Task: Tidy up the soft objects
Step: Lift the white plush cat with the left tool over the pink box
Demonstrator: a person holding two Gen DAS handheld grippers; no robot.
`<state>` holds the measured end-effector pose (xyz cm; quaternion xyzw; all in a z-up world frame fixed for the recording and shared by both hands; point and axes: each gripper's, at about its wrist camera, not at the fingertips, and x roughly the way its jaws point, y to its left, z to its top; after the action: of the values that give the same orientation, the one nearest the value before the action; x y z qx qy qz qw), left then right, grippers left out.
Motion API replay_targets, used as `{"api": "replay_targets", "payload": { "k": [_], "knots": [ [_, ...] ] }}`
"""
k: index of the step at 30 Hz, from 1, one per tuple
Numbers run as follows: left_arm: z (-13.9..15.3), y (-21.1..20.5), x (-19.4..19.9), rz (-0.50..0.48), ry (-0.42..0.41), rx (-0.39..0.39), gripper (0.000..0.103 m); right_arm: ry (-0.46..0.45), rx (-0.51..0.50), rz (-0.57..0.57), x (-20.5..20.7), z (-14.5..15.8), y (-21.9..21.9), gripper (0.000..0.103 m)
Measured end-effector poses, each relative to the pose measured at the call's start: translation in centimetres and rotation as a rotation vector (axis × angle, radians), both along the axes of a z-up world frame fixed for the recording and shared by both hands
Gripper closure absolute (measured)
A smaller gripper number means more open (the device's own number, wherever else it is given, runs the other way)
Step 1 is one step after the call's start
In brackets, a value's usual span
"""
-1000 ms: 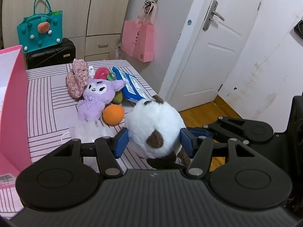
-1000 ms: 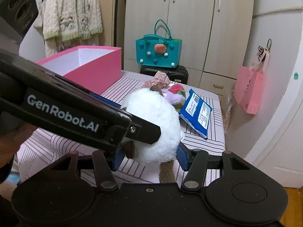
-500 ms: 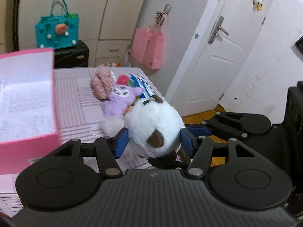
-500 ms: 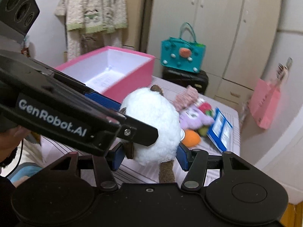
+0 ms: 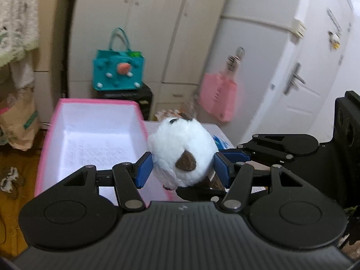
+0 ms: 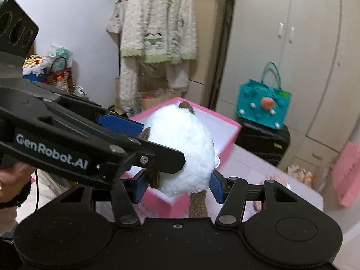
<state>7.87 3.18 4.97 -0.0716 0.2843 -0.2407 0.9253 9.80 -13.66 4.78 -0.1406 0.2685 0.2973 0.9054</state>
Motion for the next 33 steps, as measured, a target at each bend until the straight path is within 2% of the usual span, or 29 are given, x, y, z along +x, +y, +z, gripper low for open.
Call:
{"api": "replay_targets", "payload": {
  "k": [5, 9, 13, 19, 23, 29, 33],
  "knots": [
    [0.0, 2.6, 3.2, 0.097, -0.029, 0.033, 0.044, 0.021, 0.007, 0.027, 4.8, -0.2, 4.7, 0.041],
    [-1.3, 5.0, 7.2, 0.194, 0.009, 0.036, 0.044, 0.092, 0.038, 0.05, 9.2, -2.0, 7.5, 0.041],
    [-2.8, 7.0, 10.7, 0.244, 0.098, 0.057, 0.044, 0.28, 0.145, 0.098, 13.4, -4.2, 8.2, 0.041],
    [-5.1, 7.7, 15.4, 0.22, 0.249, 0.123, 0.044, 0.412, 0.176, 0.098, 16.6, -7.0, 8.8, 0.041],
    [-6.3, 8.0, 16.5, 0.167, 0.321, 0.159, 0.045, 0.449, 0.159, 0.148, 17.0, -8.1, 8.7, 0.042],
    [-6.0, 7.8, 16.8, 0.119, 0.312, 0.204, 0.046, 0.399, 0.091, 0.216, 17.6, -8.3, 9.0, 0.043],
    [-6.4, 8.3, 18.2, 0.117, 0.337, 0.214, 0.046, 0.428, 0.072, 0.221, 19.0, -8.6, 9.5, 0.042]
  ]
}}
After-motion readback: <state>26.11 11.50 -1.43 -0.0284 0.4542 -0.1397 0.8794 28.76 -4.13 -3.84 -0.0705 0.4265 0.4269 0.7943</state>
